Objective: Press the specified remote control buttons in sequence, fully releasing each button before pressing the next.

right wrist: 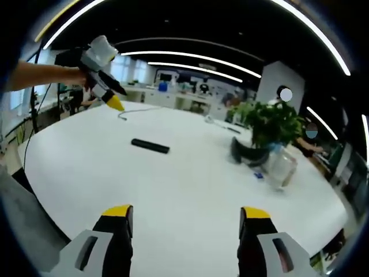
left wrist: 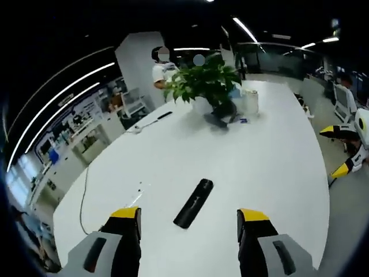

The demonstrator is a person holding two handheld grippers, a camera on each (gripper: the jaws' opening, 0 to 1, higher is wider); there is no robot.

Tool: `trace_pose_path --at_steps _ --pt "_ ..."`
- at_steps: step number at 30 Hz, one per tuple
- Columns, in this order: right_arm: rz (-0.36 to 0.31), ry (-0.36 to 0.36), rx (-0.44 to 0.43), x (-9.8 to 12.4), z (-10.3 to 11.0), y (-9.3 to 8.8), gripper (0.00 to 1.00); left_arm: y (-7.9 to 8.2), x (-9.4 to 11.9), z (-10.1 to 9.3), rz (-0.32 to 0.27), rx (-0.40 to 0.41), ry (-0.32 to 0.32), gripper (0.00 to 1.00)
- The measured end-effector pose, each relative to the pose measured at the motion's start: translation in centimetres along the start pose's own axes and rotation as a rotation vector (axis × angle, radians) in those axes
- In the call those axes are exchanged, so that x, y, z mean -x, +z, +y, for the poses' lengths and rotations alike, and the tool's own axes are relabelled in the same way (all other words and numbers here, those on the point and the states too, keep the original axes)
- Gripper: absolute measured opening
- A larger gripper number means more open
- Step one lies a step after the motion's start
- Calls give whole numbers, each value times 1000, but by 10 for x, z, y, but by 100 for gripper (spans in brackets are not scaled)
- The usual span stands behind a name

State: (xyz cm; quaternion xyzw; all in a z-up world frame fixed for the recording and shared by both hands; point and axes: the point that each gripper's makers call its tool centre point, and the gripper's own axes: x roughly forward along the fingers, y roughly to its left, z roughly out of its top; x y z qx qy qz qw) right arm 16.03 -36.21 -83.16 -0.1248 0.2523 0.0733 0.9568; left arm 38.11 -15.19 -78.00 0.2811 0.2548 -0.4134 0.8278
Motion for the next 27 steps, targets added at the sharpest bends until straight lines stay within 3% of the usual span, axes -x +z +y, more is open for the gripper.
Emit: trace_pose_path --at_steps 9,19,24,27 --pt "10 8 -14 -1 1 -2 72 -12 -30 -1 157 -152 -152 69" --pt "40 21 3 -4 4 -6 72 -31 -69 8 259 -194 -259 59" --pt "44 19 -8 -4 2 -7 71 -51 -89 11 332 -226 -316 57" --pt "55 23 -4 -6 3 -9 71 -60 -102 12 352 -249 -330 50"
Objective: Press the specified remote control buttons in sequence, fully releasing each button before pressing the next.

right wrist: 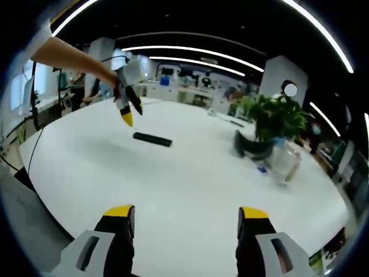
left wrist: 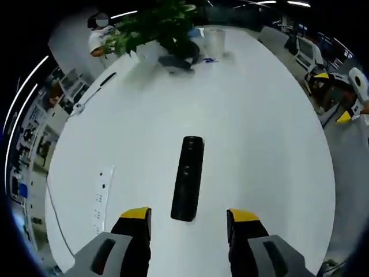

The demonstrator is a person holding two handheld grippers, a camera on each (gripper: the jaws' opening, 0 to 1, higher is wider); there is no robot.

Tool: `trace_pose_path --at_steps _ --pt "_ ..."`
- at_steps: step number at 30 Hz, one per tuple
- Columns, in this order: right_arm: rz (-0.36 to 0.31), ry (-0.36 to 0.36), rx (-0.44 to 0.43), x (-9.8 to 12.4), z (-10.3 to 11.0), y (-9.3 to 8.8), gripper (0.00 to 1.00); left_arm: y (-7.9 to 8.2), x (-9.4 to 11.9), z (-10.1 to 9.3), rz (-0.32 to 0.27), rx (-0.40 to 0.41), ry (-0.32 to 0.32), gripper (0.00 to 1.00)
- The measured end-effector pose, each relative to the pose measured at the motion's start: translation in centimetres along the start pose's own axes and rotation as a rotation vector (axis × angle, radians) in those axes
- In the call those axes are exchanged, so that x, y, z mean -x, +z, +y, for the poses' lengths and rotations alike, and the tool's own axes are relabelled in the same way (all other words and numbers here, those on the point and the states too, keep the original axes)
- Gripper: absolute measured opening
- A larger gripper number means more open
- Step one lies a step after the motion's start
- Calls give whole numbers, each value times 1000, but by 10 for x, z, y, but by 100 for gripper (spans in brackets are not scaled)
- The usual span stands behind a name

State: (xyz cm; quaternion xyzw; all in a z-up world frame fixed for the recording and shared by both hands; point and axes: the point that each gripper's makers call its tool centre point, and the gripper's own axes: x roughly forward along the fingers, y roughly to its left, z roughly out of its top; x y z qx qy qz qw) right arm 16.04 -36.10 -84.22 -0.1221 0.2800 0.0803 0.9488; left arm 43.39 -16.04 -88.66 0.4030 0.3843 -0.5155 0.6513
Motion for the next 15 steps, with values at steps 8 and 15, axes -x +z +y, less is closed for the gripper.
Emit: trace_pose_path --at_steps 8,15 --pt "23 3 7 -3 1 -3 71 -10 -35 -1 63 -16 -62 45" --pt "30 9 10 -3 2 -4 70 -25 -57 6 142 -31 -72 45"
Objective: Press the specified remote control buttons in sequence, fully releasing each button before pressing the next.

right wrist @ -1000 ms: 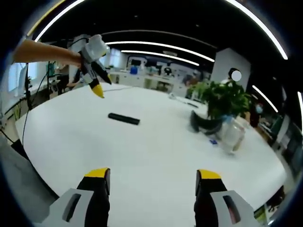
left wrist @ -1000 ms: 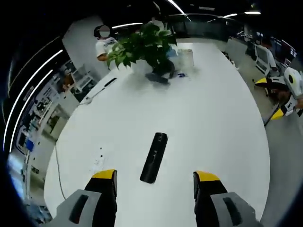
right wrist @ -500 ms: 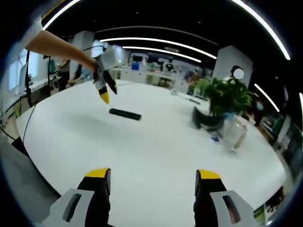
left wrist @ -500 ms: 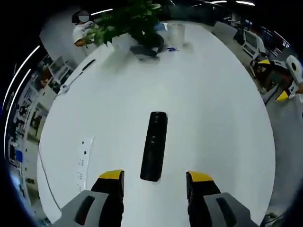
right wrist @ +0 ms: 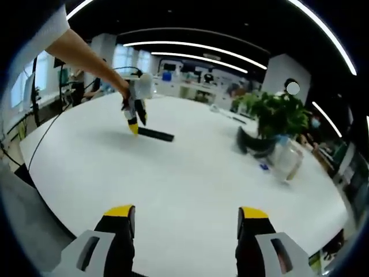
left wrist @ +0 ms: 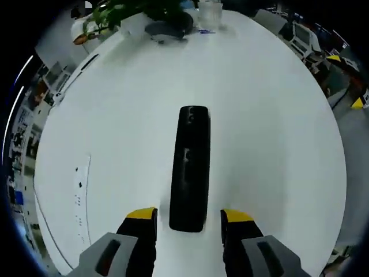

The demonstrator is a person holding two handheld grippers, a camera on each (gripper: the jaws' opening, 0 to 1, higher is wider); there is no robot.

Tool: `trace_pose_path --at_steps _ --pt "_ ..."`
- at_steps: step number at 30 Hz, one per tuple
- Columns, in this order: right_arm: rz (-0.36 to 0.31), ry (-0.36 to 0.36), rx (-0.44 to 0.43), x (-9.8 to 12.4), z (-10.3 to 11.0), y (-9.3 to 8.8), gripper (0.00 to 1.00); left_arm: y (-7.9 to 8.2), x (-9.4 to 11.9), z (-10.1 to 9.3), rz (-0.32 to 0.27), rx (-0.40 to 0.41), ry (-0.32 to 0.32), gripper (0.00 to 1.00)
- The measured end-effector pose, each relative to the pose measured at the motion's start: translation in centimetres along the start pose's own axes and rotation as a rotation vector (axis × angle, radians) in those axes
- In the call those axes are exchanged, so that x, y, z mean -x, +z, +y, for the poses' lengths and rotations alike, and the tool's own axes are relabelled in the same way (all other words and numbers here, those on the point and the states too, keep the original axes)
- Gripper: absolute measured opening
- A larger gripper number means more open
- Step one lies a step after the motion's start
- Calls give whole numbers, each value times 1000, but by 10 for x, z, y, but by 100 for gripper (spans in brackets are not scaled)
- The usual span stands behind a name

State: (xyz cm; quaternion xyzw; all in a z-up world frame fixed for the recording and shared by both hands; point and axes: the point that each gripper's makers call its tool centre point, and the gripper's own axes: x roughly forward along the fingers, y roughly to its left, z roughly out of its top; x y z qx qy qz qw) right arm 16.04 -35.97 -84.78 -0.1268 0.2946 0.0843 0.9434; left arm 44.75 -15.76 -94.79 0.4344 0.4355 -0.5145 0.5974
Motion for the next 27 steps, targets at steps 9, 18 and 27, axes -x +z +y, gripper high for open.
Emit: trace_pose_path --at_steps 9,18,27 --pt "12 7 6 -1 2 -2 69 4 3 -2 14 19 -76 42" --pt "7 13 11 0 4 -2 69 4 3 -6 37 27 -71 36" --pt "-21 16 -14 4 3 3 65 4 4 -13 64 64 -44 23"
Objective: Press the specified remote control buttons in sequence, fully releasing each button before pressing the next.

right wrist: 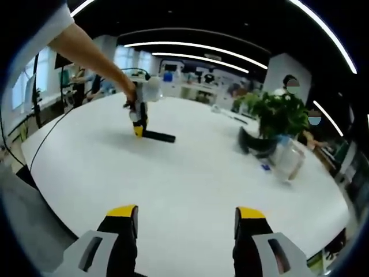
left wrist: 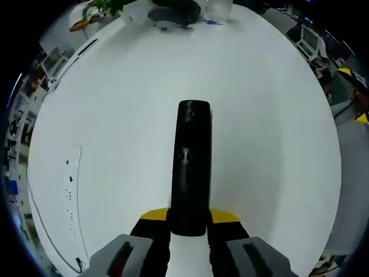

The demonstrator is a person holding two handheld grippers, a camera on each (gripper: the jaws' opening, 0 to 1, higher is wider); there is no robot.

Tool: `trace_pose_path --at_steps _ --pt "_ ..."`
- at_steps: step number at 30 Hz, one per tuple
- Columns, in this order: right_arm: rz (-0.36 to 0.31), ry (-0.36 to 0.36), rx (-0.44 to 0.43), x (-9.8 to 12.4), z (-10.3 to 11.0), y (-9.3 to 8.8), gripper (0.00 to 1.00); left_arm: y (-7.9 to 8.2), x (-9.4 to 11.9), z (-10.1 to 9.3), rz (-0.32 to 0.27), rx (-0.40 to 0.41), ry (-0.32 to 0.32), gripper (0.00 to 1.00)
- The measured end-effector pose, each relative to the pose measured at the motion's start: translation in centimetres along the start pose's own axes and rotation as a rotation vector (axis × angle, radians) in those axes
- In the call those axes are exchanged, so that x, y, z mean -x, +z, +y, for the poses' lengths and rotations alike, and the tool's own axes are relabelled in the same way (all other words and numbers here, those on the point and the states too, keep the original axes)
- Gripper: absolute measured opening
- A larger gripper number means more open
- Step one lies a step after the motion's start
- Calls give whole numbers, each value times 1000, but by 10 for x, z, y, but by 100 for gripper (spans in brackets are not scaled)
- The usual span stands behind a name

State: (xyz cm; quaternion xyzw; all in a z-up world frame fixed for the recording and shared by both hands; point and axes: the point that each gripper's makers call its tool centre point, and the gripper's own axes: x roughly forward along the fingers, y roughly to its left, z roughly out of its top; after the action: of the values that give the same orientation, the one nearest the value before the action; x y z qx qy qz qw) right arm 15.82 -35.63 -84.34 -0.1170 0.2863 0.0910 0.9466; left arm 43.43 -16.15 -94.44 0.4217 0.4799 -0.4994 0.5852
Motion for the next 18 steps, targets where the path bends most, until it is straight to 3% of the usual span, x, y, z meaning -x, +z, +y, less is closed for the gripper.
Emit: trace_pose_path --at_steps 12,18 --pt "-1 -13 -27 2 -4 1 56 -4 1 -22 7 -2 12 23" --pt "1 -4 -41 4 -3 0 44 -6 2 -37 -4 8 15 23"
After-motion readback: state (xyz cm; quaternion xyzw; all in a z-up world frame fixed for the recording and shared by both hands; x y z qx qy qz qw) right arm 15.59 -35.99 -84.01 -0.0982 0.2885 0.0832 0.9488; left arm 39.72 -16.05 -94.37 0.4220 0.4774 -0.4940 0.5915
